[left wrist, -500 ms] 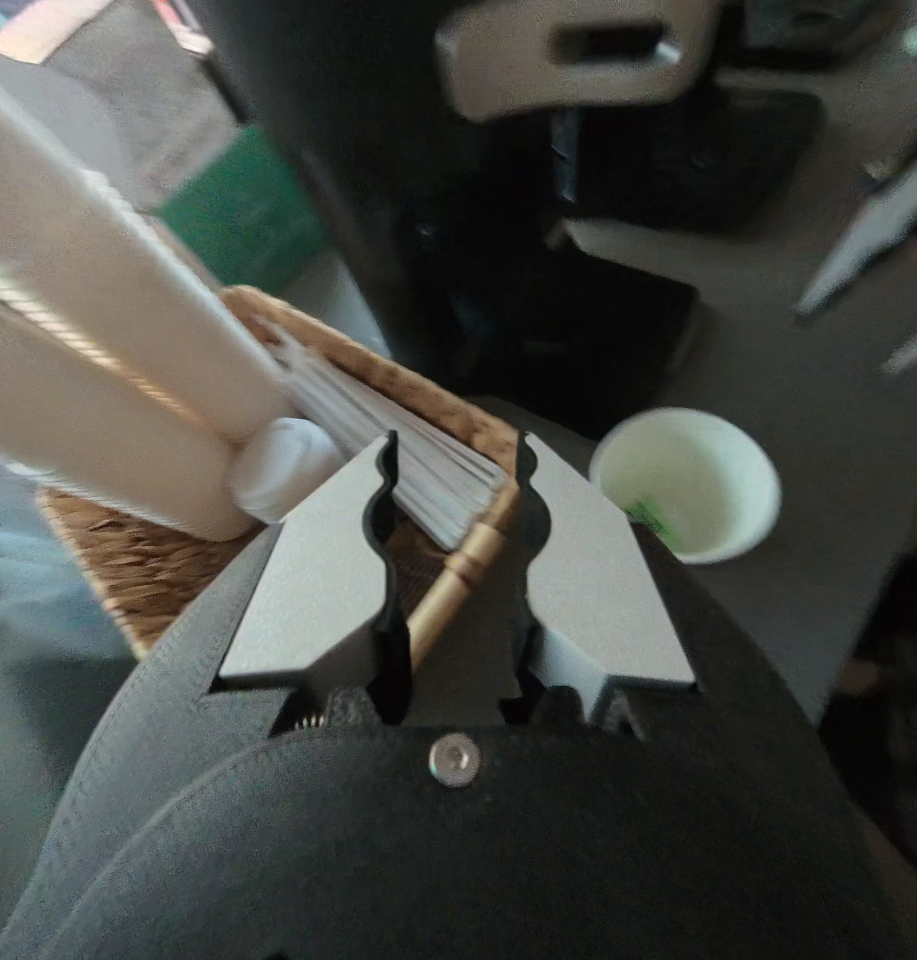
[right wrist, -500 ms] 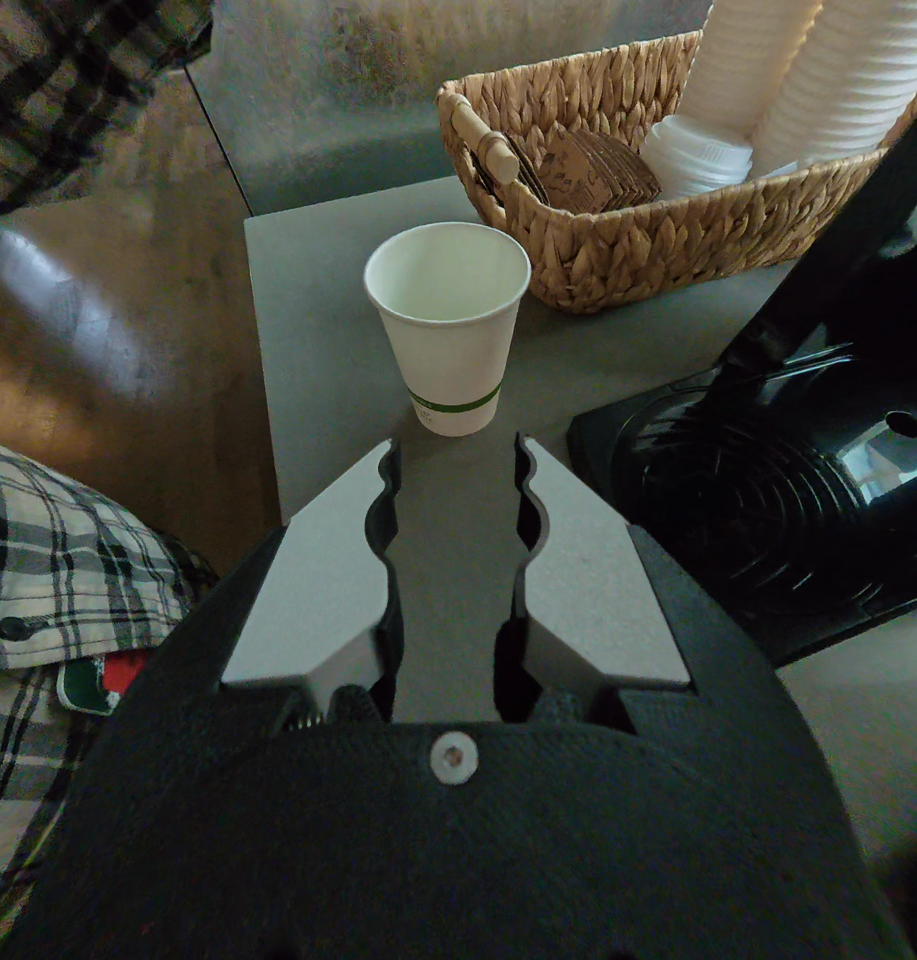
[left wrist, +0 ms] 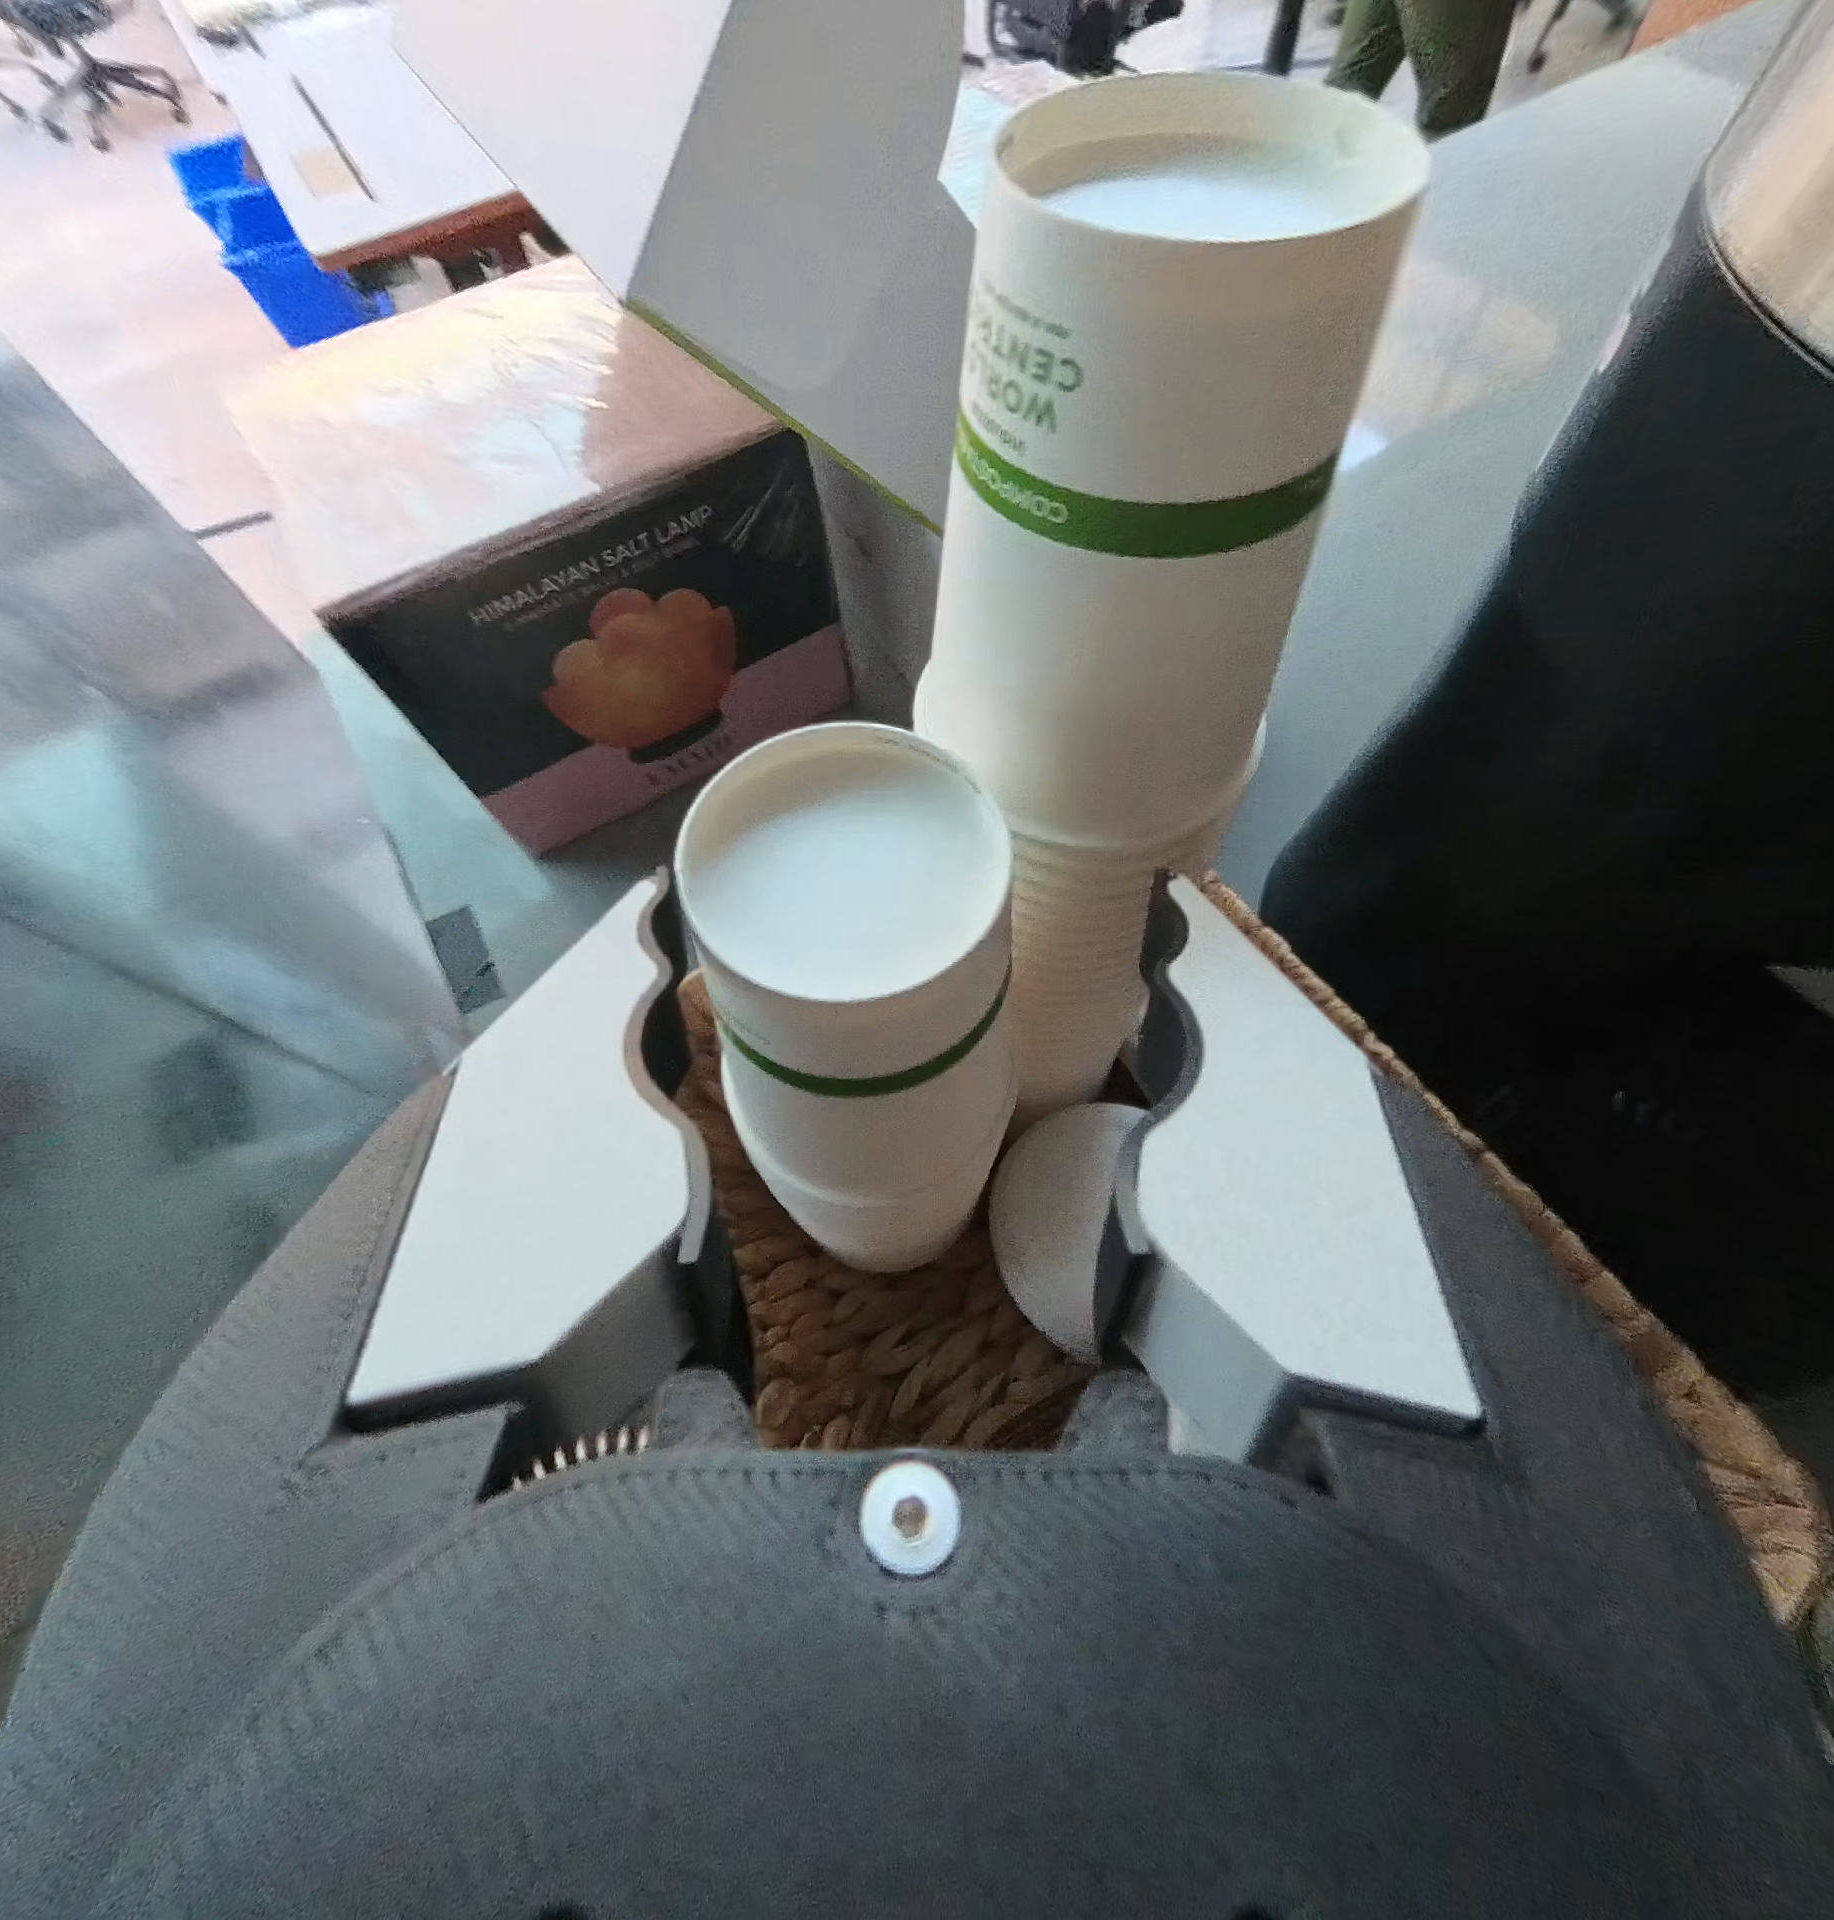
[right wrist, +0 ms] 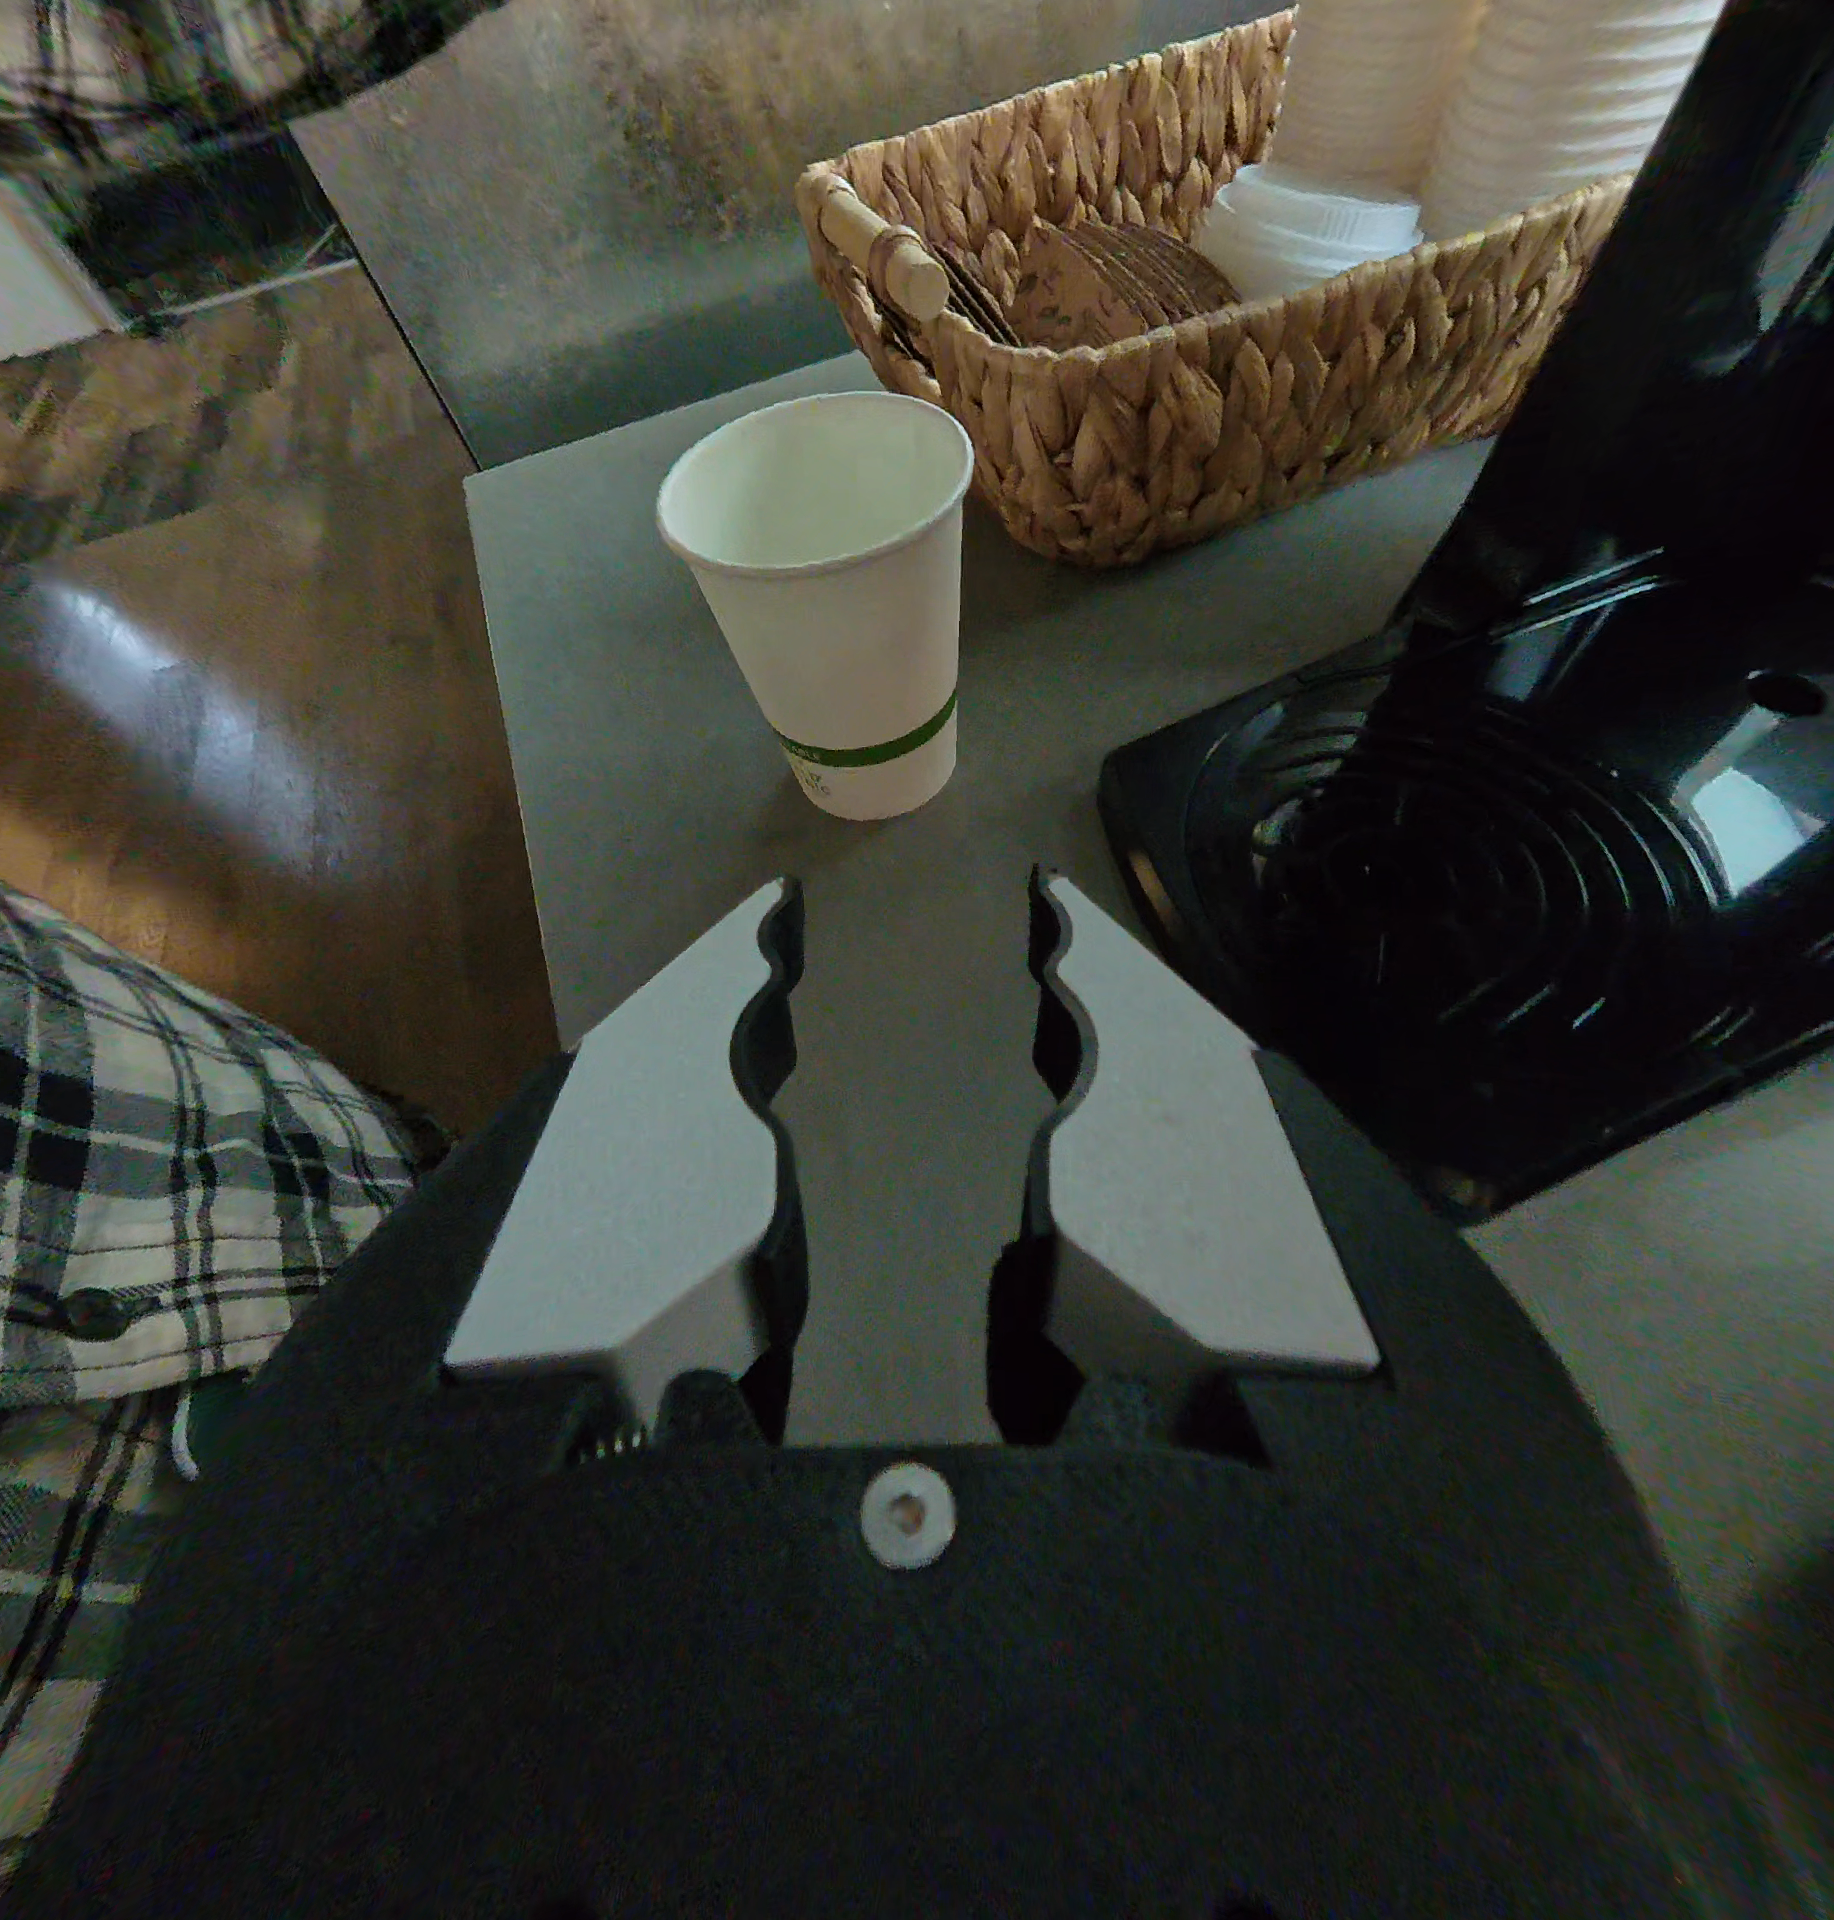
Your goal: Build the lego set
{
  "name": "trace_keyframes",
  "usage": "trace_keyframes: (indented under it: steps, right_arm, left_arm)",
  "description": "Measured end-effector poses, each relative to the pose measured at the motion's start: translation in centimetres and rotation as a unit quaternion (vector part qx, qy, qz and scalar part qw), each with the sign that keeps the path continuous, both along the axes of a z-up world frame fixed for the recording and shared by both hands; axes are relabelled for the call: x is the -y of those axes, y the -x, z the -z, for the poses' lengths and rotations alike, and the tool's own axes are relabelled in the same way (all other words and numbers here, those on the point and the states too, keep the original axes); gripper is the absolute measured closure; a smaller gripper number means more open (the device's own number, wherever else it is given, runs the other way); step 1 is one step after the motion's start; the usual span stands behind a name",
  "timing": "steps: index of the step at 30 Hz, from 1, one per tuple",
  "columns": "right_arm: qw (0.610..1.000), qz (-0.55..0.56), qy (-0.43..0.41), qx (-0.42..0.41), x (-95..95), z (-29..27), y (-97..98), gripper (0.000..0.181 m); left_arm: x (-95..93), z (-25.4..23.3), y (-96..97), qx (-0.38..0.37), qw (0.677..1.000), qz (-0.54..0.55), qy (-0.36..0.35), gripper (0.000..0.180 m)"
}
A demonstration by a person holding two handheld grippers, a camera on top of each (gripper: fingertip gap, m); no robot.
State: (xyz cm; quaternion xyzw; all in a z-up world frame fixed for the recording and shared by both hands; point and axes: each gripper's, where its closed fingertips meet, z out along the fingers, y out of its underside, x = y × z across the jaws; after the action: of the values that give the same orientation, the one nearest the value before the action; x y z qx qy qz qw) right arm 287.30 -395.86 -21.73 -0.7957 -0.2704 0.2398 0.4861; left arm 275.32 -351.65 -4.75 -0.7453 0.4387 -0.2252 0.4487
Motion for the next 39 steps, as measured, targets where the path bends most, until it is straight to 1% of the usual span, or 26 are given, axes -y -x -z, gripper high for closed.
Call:
trace_keyframes:
  steps: [2, 4, 8, 11, 15, 20, 22, 27, 30, 34, 36, 39]
  right_arm:
    - [1.0, 0.006, 0.005, -0.001, 0.2, 0.3, -0.5, 0.14]
    - [1.0, 0.012, 0.007, -0.002, 0.3, 0.6, -1.2, 0.14]
    - [1.0, 0.021, 0.008, -0.004, 0.2, 0.8, -1.8, 0.141]
    - [1.0, 0.02, 0.007, -0.008, 0.0, 0.6, -1.9, 0.142]
    - [1.0, 0.013, 0.005, -0.008, -0.3, 0.4, -1.6, 0.142]
    - [1.0, 0.007, -0.001, -0.012, -0.9, 0.0, -1.3, 0.142]
    - [1.0, 0.008, -0.003, -0.012, -1.0, 0.0, -1.3, 0.142]
    - [1.0, 0.015, -0.024, -0.013, -1.2, -0.8, -1.1, 0.143]
    - [0.998, 0.022, -0.06, -0.001, -1.4, -2.6, -0.8, 0.143]
    - [0.988, 0.032, -0.148, 0.033, -1.6, -7.1, 0.2, 0.145]
    - [0.978, 0.037, -0.2, 0.042, -2.0, -10.0, 1.0, 0.145]
    - [0.96, 0.045, -0.274, 0.035, -2.6, -14.2, 2.3, 0.143]
  left_arm:
    - [-0.8, 1.0, -0.2, -0.013, 1.0, 0.002, 0.023, 0.101]
    - [-1.5, 1.4, 0.0, -0.019, 1.0, -0.004, 0.016, 0.113]
    - [-1.7, 1.3, 0.2, -0.012, 1.0, -0.002, 0.012, 0.114]
    - [-1.6, 0.8, 0.2, -0.011, 1.0, 0.001, -0.003, 0.114]
    - [-1.5, -1.2, 0.2, 0.019, 0.999, 0.003, -0.027, 0.114]
    - [-1.3, -2.8, 0.6, 0.029, 0.999, 0.004, -0.036, 0.114]
    - [-1.3, -3.6, 1.0, 0.046, 0.998, -0.002, -0.038, 0.114]
    - [-0.5, -7.1, 2.3, 0.082, 0.993, -0.014, -0.078, 0.114]
    - [1.9, -10.7, 3.4, 0.097, 0.988, -0.015, -0.124, 0.114]
    - [8.0, -16.3, 4.8, 0.169, 0.974, 0.014, -0.151, 0.115]
    - [12.4, -17.7, 4.9, 0.211, 0.965, 0.042, -0.147, 0.115]
    - [19.1, -17.4, 4.3, 0.269, 0.952, 0.092, -0.117, 0.114]
